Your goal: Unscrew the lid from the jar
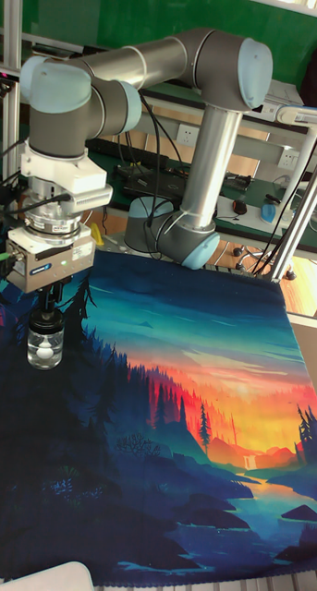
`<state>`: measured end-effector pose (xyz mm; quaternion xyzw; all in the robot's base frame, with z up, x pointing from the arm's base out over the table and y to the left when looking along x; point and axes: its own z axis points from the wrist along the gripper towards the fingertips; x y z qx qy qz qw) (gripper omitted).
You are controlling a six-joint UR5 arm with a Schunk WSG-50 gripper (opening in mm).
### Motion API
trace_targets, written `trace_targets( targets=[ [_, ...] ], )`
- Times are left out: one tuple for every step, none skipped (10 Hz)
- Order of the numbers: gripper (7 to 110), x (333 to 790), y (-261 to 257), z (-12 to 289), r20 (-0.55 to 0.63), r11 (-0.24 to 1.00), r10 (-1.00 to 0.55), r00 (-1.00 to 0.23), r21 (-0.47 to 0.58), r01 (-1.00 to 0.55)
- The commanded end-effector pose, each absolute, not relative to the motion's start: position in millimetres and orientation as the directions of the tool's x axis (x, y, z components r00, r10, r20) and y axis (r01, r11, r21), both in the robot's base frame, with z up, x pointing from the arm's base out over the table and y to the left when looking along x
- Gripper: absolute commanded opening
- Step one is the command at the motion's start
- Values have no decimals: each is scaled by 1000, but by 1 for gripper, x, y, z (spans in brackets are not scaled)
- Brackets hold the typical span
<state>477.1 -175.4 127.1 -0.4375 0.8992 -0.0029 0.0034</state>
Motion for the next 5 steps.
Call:
trace_targets(
  targets=[
    [7,479,-169,127,-25,573,-819,-573,2,-820],
    [7,479,-167,125,-29,552,-833,-552,4,-834],
    [7,479,-169,123,-24,530,-847,-530,2,-848],
    [7,478,-173,122,-11,512,-859,-512,-2,-859],
    [7,476,-178,122,7,491,-871,-491,-5,-871]
  ],
)
